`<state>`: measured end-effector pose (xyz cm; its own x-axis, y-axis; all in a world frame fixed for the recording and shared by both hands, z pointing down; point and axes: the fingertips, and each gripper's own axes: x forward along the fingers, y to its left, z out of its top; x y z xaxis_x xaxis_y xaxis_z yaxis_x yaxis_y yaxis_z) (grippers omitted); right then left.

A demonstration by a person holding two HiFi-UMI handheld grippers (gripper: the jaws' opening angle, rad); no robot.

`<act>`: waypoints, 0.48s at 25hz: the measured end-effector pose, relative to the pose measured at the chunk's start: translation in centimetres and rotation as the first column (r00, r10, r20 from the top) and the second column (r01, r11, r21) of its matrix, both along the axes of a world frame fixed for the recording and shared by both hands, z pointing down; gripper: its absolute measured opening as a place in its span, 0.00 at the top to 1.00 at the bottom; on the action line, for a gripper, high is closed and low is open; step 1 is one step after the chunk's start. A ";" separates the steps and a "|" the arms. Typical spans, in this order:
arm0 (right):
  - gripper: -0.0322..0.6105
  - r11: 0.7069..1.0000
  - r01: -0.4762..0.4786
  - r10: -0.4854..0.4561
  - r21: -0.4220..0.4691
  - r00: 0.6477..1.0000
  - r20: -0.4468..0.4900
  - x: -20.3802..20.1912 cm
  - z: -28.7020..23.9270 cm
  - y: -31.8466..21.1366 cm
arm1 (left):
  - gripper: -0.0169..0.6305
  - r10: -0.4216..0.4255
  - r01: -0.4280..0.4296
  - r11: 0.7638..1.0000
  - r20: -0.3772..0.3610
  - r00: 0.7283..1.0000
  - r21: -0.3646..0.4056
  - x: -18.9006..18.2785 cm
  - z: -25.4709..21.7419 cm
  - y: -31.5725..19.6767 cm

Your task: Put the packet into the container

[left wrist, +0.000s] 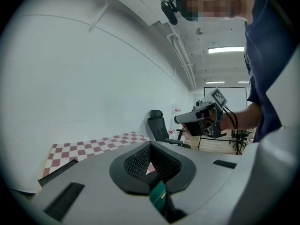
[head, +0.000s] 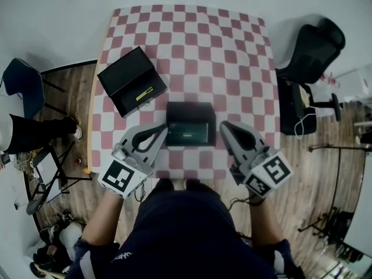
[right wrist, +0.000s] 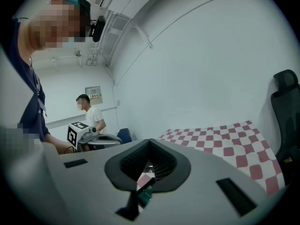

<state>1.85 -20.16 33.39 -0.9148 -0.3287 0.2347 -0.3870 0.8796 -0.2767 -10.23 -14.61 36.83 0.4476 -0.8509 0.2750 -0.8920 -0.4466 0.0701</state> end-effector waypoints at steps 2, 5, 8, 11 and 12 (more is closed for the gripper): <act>0.92 1.000 0.005 -0.005 -0.001 1.000 -0.004 -0.2 0.1 0.0 | 0.92 -0.004 0.004 1.000 -0.001 1.000 -0.004 -0.3 0.1 0.0; 0.92 1.000 0.014 -0.014 -0.003 1.000 -0.011 -0.4 0.4 0.1 | 0.92 -0.008 0.008 1.000 -0.002 1.000 -0.004 -0.5 0.2 0.0; 0.92 1.000 0.019 -0.019 -0.003 1.000 -0.013 -0.5 0.5 0.1 | 0.92 -0.009 0.009 1.000 -0.005 1.000 -0.005 -0.6 0.3 0.0; 0.92 1.000 0.019 -0.019 -0.007 1.000 -0.013 -0.4 0.5 0.0 | 0.92 -0.009 0.009 1.000 -0.005 1.000 -0.004 -0.5 0.2 -0.1; 0.92 1.000 0.018 -0.018 -0.009 1.000 -0.013 -0.4 0.6 -0.1 | 0.92 -0.008 0.008 1.000 -0.003 1.000 -0.004 -0.5 0.2 -0.2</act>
